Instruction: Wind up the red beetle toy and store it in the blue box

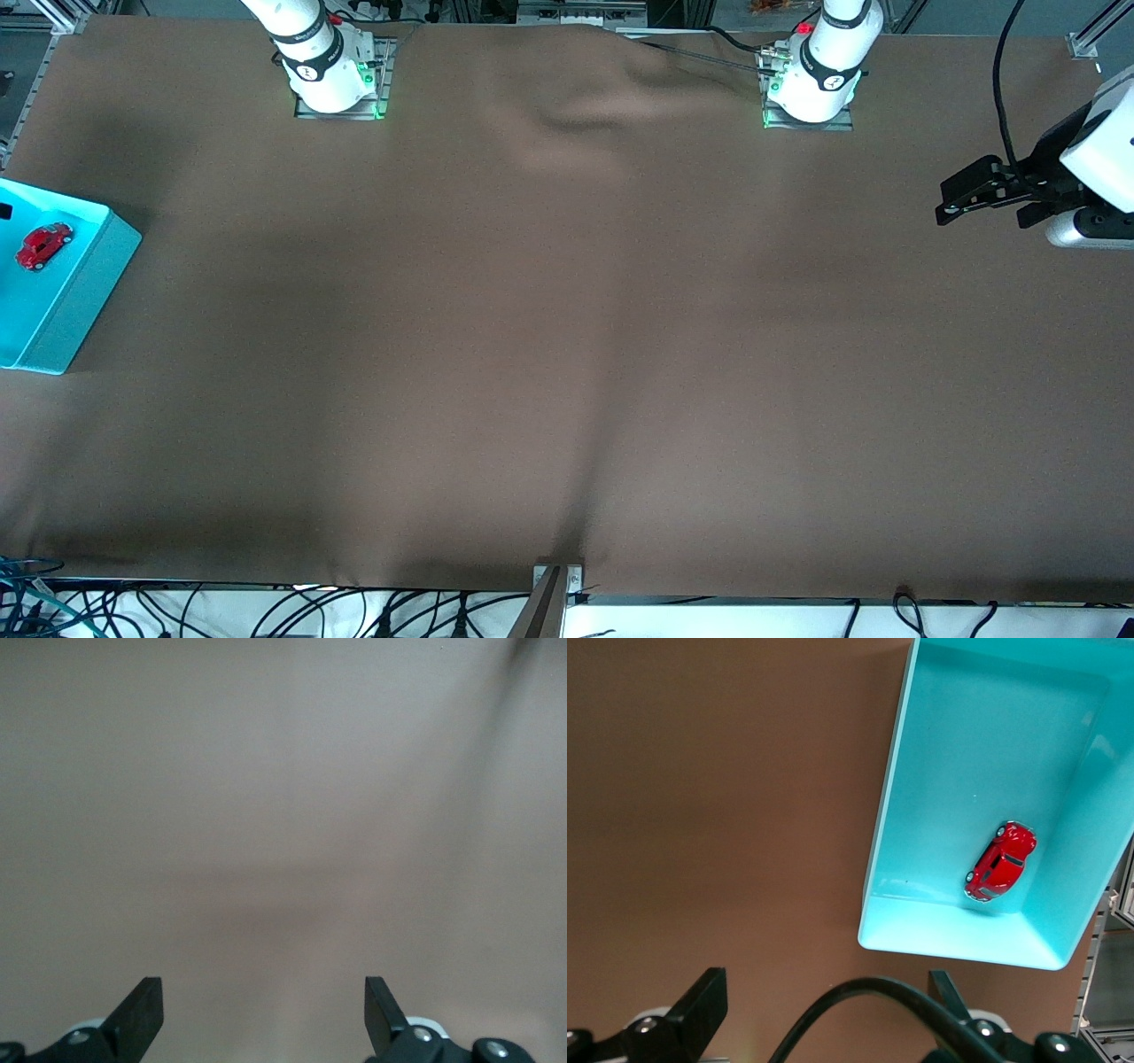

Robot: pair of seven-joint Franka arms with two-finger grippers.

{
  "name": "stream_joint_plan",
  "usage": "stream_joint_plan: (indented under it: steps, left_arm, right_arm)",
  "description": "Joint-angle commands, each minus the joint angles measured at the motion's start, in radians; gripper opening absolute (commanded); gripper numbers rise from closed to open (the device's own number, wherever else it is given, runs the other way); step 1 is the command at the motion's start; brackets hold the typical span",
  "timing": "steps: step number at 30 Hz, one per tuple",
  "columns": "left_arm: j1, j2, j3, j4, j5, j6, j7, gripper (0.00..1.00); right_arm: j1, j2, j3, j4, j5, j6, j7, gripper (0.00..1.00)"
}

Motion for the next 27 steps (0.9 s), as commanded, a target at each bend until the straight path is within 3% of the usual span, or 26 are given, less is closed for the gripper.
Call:
stream_joint_plan:
  steps: [1, 27]
  left_arm:
    - [0.001, -0.001, 0.004, 0.005, -0.017, 0.007, 0.003, 1.00]
    - [0.006, -0.001, 0.004, 0.004, -0.031, 0.028, 0.006, 1.00]
  right_arm:
    - [0.043, -0.064, 0.026, -0.016, -0.009, -0.055, -0.006, 1.00]
    - [0.098, -0.212, 0.146, -0.007, -0.007, -0.184, 0.169, 1.00]
